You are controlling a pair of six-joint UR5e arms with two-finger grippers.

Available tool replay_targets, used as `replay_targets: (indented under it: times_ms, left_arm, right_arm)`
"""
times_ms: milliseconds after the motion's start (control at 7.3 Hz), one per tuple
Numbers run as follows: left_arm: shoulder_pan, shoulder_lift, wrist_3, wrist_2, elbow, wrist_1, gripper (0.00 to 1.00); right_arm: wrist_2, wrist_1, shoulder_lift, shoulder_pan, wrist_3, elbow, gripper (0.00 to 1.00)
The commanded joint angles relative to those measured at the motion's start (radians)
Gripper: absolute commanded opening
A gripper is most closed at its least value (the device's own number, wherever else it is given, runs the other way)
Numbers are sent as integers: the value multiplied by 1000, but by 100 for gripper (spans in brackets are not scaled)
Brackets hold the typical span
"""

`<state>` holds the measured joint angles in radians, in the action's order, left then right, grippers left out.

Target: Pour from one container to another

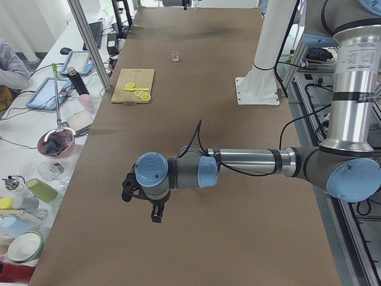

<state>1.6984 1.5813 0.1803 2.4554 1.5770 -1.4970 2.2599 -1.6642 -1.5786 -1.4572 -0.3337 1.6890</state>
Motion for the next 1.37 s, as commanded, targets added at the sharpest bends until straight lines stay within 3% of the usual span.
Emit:
replay_targets:
  times_ms: [0,1232]
  left_arm:
    - [0,-7,1,1,8,1,99]
    - [0,-37,4,1,9,0,99]
  right_arm:
    - [9,1,-11,-2,-4,4,100]
    - [6,1,-44,-28,2,3,100]
